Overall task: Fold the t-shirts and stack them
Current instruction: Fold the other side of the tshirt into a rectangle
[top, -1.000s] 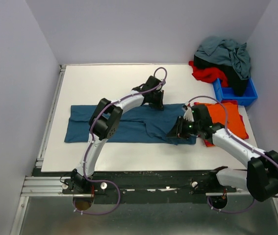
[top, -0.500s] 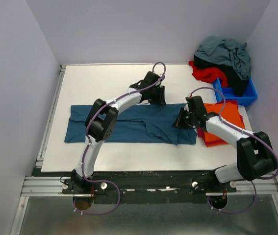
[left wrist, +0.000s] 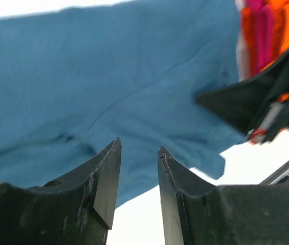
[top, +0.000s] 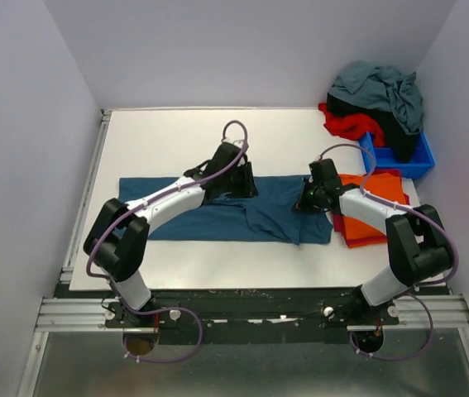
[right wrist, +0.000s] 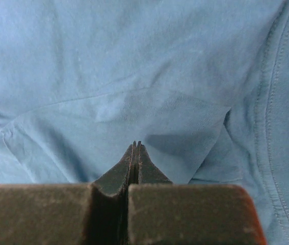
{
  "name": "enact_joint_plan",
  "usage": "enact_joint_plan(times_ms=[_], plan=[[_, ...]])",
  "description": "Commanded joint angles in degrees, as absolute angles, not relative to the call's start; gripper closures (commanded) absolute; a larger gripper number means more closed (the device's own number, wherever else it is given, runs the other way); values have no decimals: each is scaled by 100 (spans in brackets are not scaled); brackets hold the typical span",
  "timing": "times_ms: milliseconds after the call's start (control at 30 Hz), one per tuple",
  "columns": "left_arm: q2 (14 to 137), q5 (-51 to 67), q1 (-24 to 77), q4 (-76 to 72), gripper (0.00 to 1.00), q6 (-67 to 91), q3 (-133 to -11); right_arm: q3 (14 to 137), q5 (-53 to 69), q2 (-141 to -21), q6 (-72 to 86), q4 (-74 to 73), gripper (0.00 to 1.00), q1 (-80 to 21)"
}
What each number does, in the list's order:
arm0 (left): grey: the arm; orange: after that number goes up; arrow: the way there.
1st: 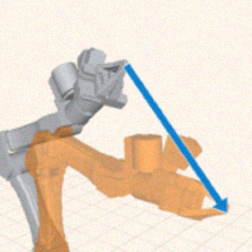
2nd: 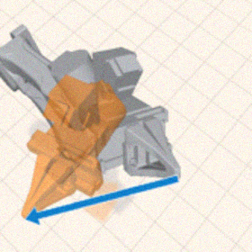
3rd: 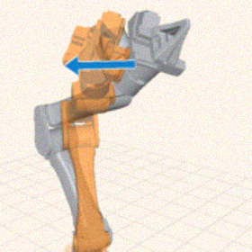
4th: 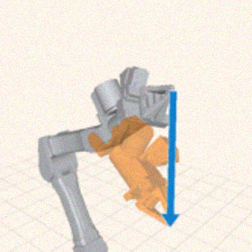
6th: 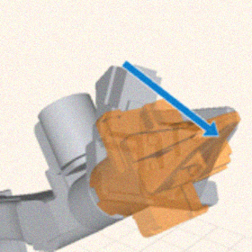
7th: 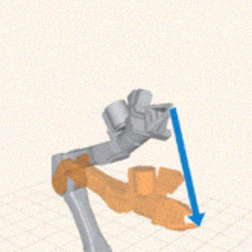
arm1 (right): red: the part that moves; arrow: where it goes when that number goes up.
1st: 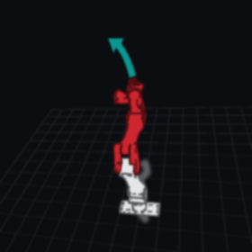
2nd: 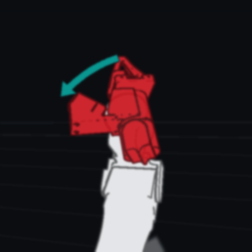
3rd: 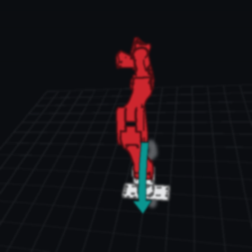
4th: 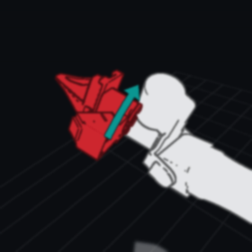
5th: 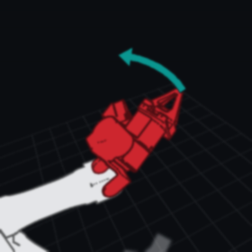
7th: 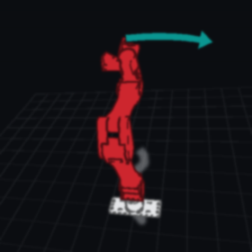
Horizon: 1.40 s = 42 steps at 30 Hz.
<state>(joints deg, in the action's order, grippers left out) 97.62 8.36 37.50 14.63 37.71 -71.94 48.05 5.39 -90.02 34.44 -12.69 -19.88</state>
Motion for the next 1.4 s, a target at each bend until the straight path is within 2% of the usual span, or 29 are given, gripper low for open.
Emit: enact_joint_plan(times_ms=[0, 133, 500, 633, 900, 1167, 1367], plan=[[9239, 370, 3937, 1206, 56, 4411, -6137, 4729, 97, -9079, 3436, -888, 99, -1960], [9114, 229, 4052, 826, 57, 4754, -5590, 4772, 26, -9158, 3472, -958, 99, -1960], [9782, 554, 4245, 501, 58, 4913, -5616, 4808, 97, -9185, 3481, -975, 99, -1960], [9993, 563, 4271, 711, 64, 4904, -5774, 4790, 114, -9185, 3472, -958, 99, -1960], [9958, 431, 4333, 1028, 60, 4781, -5827, 4808, 193, -9220, 3454, -941, 99, -1960], [9344, 150, 4430, 1037, 59, 5053, -5371, 4808, 193, -9202, 3428, -958, 99, -1960], [9281, 88, 4473, 853, 64, 5177, -5273, 4808, 185, -9184, 3428, -949, 99, -1960]])
